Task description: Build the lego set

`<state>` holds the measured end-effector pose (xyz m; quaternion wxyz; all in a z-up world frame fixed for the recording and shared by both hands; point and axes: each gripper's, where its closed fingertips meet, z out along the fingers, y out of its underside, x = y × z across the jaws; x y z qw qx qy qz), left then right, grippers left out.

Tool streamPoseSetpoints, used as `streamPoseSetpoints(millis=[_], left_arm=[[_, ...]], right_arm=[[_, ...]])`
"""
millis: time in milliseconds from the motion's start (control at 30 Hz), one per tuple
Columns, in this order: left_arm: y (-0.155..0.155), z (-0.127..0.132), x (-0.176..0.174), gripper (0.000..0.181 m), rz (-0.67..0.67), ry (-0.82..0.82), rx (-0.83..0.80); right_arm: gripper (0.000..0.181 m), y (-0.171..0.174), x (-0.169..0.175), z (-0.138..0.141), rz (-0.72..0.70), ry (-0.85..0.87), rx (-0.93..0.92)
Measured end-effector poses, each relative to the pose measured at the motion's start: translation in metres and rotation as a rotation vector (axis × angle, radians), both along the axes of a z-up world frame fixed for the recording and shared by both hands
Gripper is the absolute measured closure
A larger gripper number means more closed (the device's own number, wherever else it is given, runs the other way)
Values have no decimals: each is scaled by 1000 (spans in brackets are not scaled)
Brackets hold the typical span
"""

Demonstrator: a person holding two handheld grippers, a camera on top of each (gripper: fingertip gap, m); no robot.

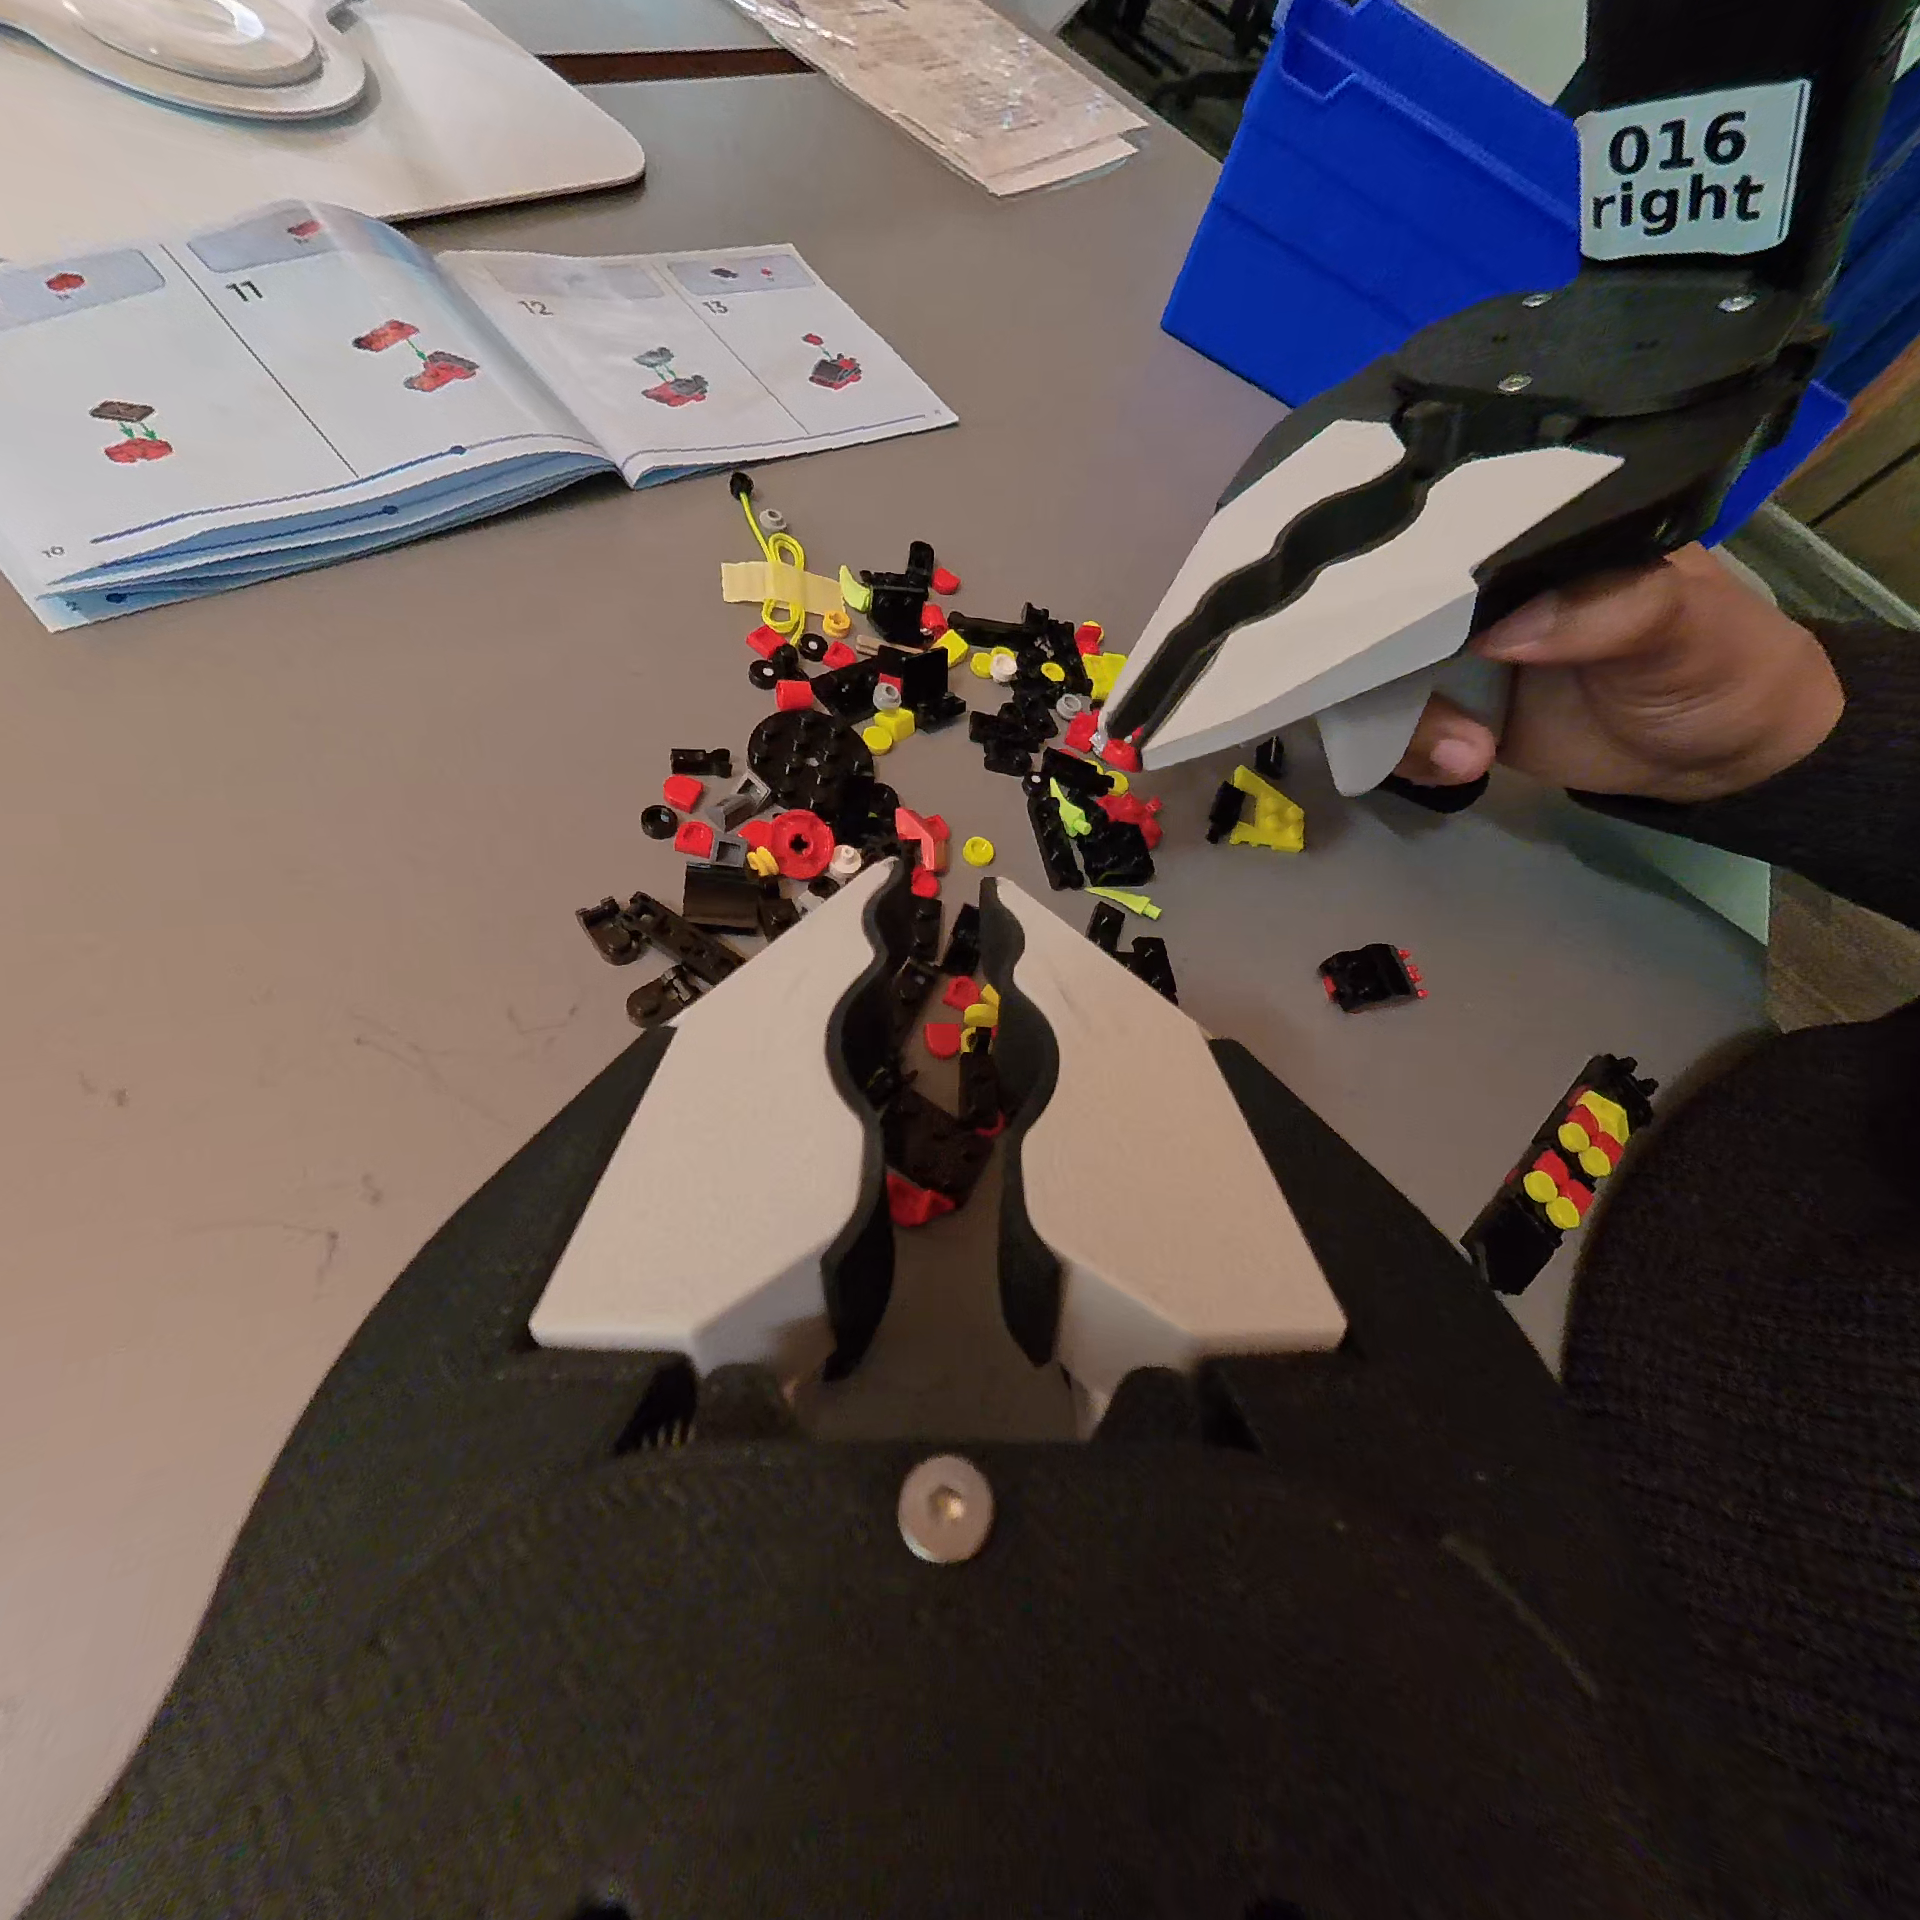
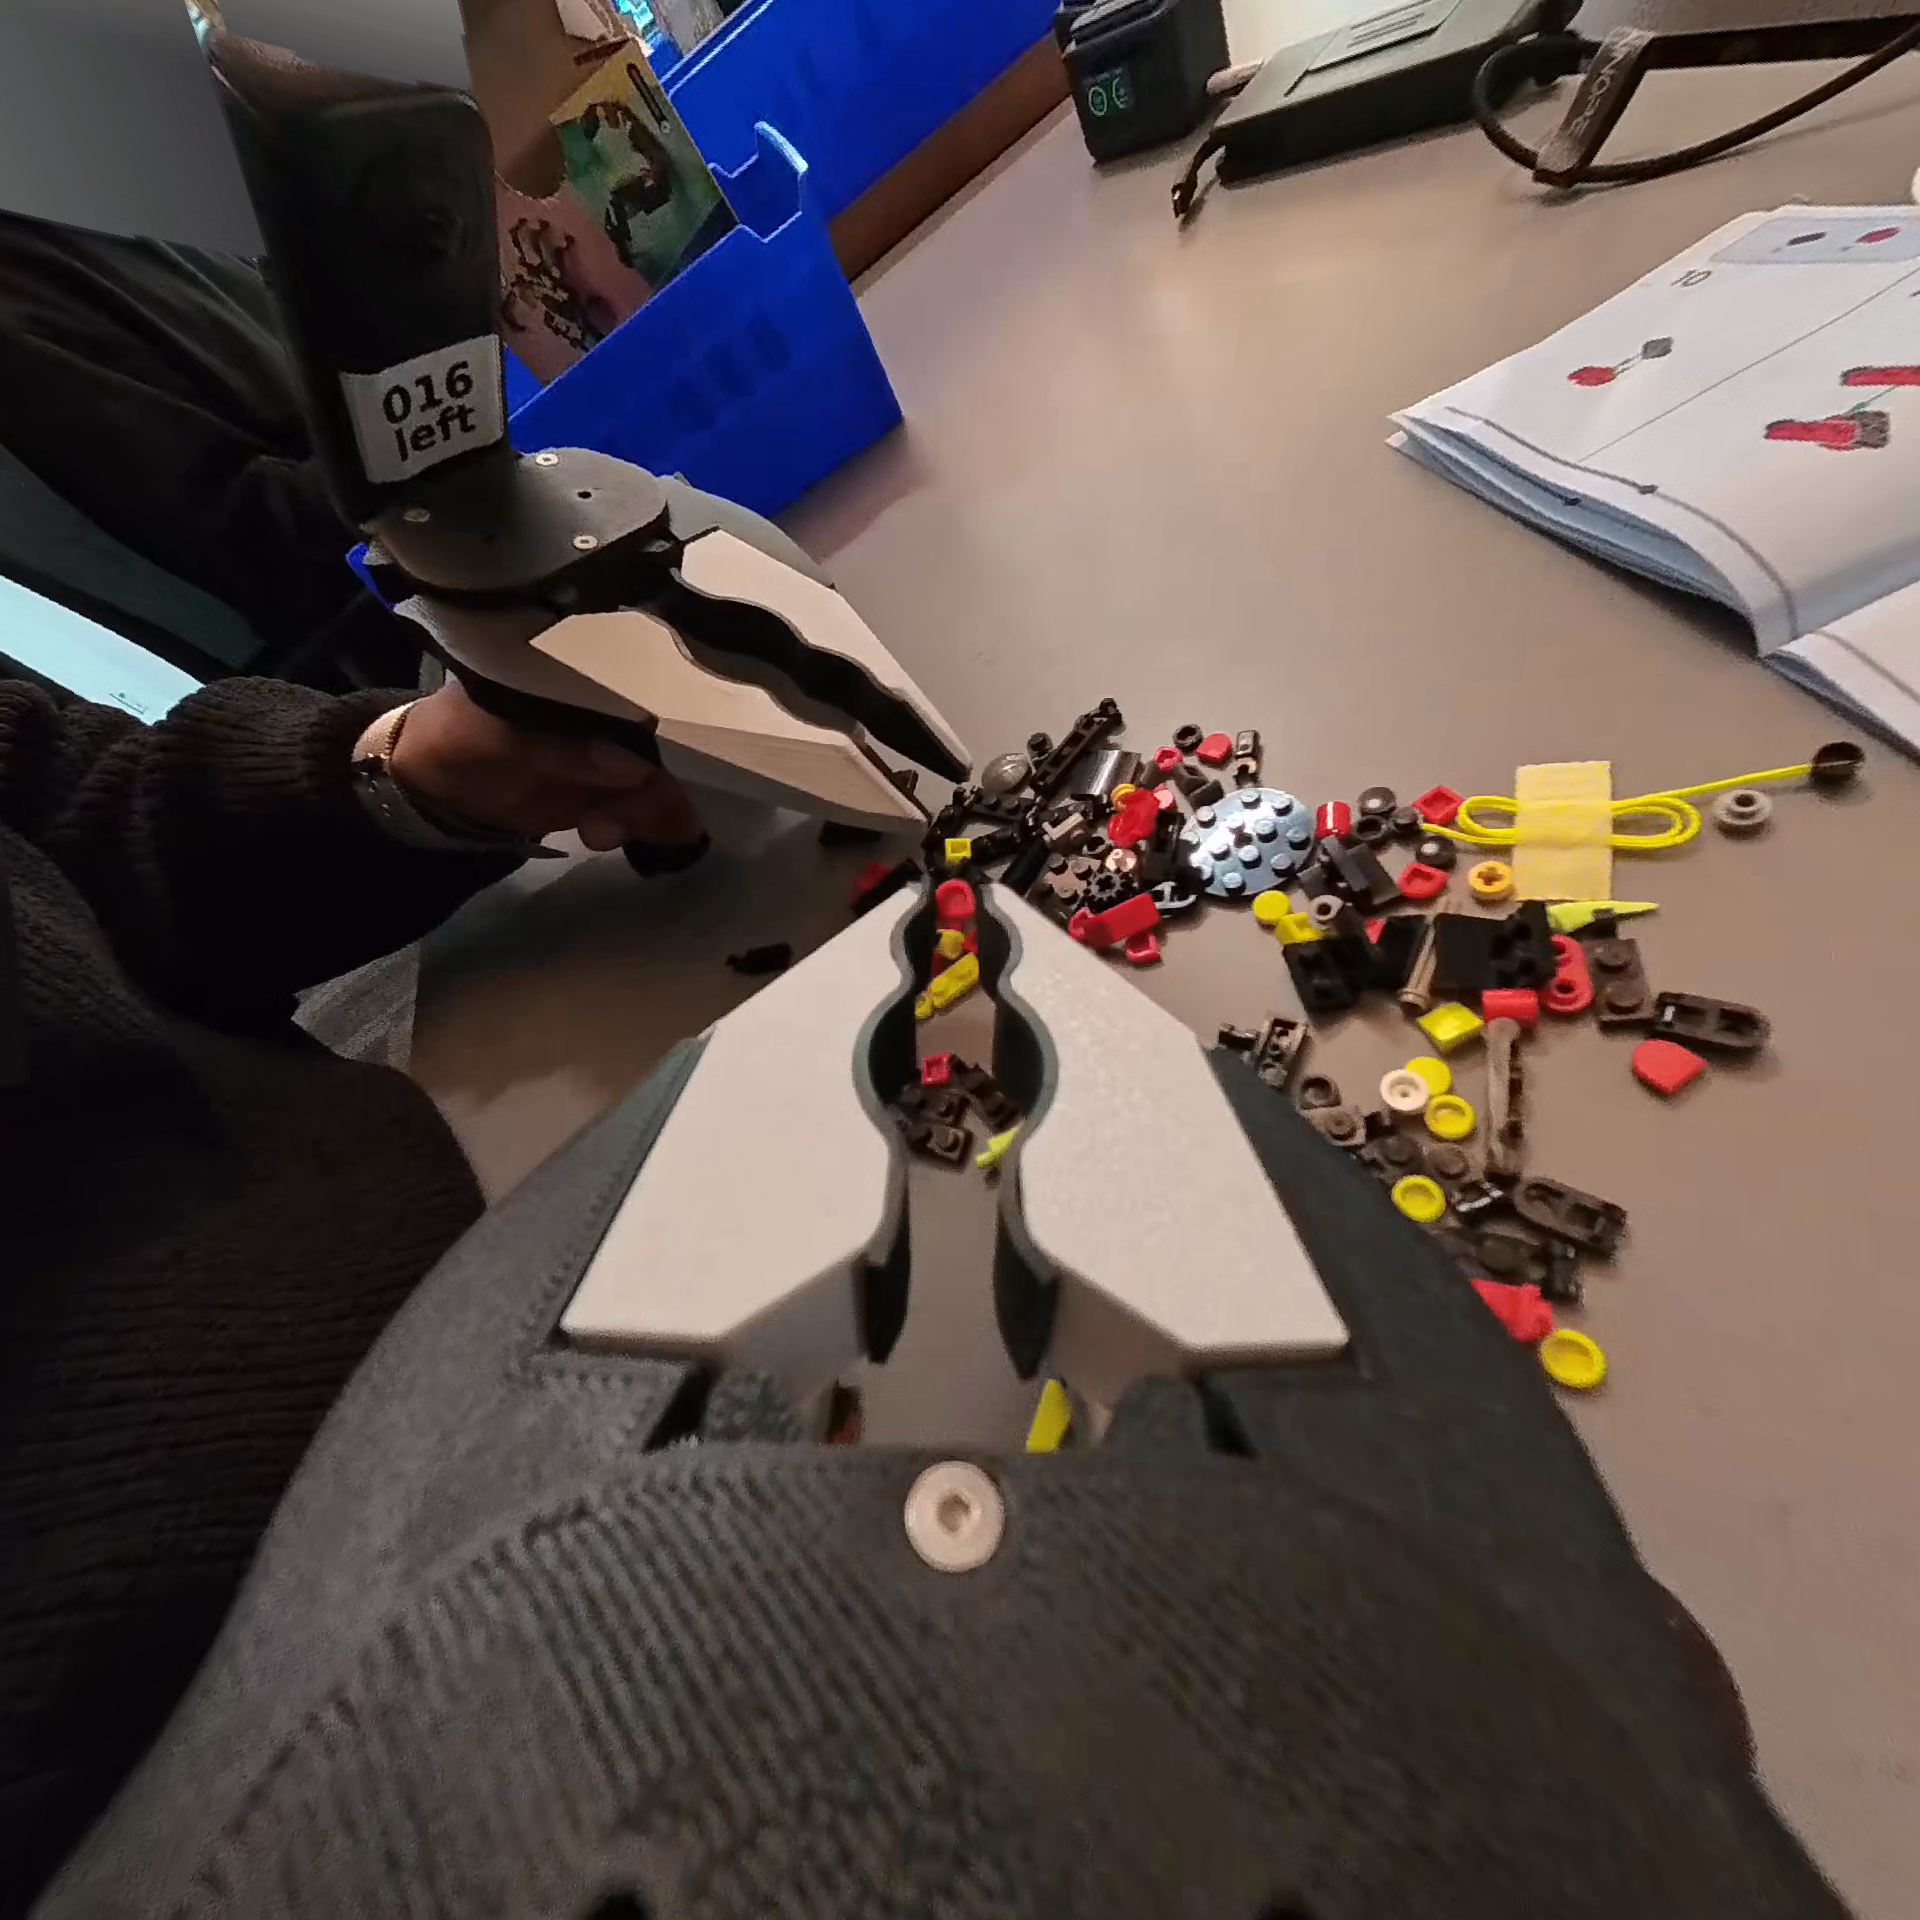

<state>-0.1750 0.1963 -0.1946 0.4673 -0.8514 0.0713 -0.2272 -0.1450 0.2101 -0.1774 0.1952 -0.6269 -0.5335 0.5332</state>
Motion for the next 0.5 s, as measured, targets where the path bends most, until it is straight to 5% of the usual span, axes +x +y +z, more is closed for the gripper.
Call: streamPoseSetpoints(millis=[500], left_arm=[[-1, 0, 2, 171, -8, 1, 3]], right_arm=[[175, -2, 0, 4, 7, 19, -43]])
